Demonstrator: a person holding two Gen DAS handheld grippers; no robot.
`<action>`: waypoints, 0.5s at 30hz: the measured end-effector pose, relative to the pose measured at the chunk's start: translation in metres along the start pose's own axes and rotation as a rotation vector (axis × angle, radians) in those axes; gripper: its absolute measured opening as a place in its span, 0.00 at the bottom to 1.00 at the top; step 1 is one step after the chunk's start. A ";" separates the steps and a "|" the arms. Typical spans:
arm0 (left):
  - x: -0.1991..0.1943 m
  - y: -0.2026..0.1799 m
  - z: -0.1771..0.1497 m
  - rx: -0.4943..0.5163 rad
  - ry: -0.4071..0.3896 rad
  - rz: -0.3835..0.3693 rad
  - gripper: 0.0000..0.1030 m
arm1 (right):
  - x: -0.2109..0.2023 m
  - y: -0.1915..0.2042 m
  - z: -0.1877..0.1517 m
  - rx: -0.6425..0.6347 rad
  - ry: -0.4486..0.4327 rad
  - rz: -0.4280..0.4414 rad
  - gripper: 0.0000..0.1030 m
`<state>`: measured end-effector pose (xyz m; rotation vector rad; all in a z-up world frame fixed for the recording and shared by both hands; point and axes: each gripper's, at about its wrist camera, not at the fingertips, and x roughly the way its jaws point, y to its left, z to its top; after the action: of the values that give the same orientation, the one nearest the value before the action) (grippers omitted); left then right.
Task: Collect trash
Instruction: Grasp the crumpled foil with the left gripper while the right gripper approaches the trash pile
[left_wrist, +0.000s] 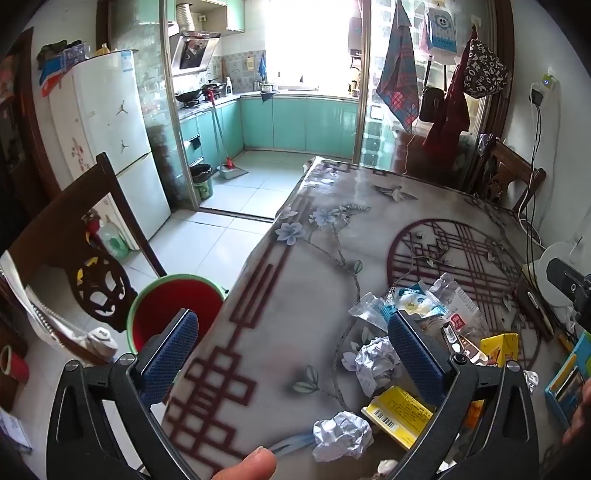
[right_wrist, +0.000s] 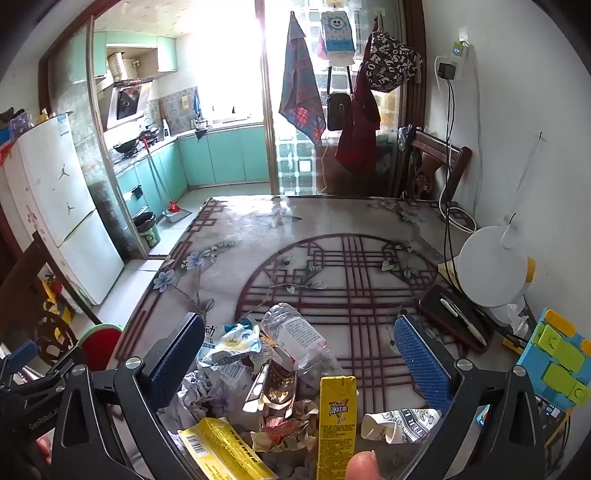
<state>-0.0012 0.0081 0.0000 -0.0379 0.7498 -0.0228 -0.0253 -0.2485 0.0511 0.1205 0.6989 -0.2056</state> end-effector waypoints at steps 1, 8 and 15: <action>0.000 0.001 0.000 -0.001 0.000 0.000 1.00 | 0.001 0.000 -0.002 -0.001 0.002 0.000 1.00; 0.000 0.001 -0.002 0.006 -0.003 0.003 1.00 | 0.004 0.002 -0.007 0.002 0.009 0.000 1.00; 0.004 -0.001 0.001 -0.008 -0.007 -0.033 1.00 | 0.004 0.002 -0.008 0.005 0.011 0.001 1.00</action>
<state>0.0024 0.0072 -0.0019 -0.0576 0.7427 -0.0516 -0.0275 -0.2457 0.0425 0.1271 0.7089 -0.2063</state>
